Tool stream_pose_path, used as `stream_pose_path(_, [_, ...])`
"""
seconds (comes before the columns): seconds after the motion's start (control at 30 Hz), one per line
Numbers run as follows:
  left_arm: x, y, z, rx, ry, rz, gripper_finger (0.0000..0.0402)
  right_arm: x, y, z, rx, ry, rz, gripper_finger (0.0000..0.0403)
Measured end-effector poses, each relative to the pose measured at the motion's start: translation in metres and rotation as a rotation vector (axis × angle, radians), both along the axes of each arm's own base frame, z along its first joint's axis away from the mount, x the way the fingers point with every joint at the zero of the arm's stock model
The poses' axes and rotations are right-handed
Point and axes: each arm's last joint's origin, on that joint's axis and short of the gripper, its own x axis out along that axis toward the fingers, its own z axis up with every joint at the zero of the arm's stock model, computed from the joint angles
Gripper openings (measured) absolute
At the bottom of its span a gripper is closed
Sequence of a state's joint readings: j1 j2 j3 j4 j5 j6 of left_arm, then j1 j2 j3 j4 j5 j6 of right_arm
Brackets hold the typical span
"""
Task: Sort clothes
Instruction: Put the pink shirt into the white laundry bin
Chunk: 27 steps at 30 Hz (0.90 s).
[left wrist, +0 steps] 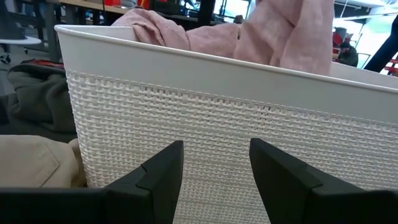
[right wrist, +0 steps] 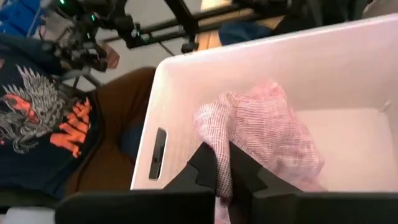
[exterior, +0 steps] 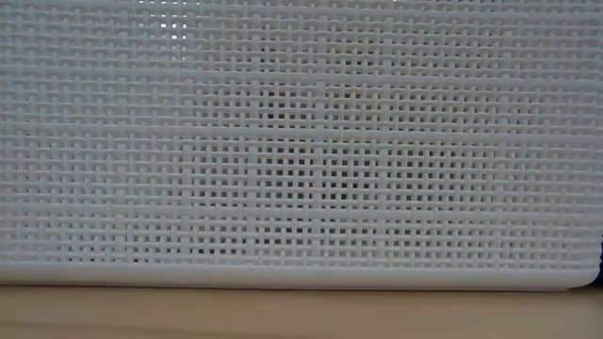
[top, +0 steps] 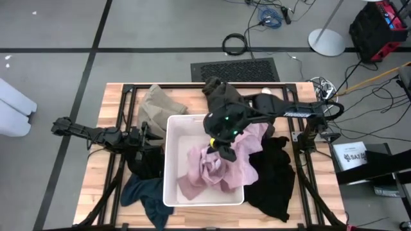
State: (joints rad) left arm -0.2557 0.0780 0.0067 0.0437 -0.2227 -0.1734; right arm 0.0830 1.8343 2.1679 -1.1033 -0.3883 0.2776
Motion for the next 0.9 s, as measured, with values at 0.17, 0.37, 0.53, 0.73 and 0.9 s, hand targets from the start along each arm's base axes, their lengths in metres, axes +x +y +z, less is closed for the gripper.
stream_pose_path(0.17, [0.000, 0.000, 0.000, 0.001, -0.001, 0.004, 0.0193, 0.001, -0.001, -0.009, 0.017, 0.059, -0.032, 0.0002])
stream_pose_path(0.37, [0.000, 0.000, 0.000, -0.001, 0.000, 0.004, 0.0193, -0.007, -0.005, -0.019, -0.026, 0.218, -0.171, 0.0010])
stream_pose_path(0.53, [0.000, 0.000, 0.000, -0.001, -0.001, 0.004, 0.0193, -0.013, -0.009, -0.023, -0.104, 0.287, -0.267, 0.0069])
stream_pose_path(0.73, [0.000, 0.000, 0.000, -0.001, 0.000, 0.006, 0.0193, -0.013, -0.021, -0.025, -0.214, 0.283, -0.346, 0.0168])
stream_pose_path(0.9, [0.000, 0.000, 0.000, -0.001, 0.000, 0.007, 0.0193, -0.022, -0.049, -0.029, -0.340, 0.385, -0.541, 0.0222])
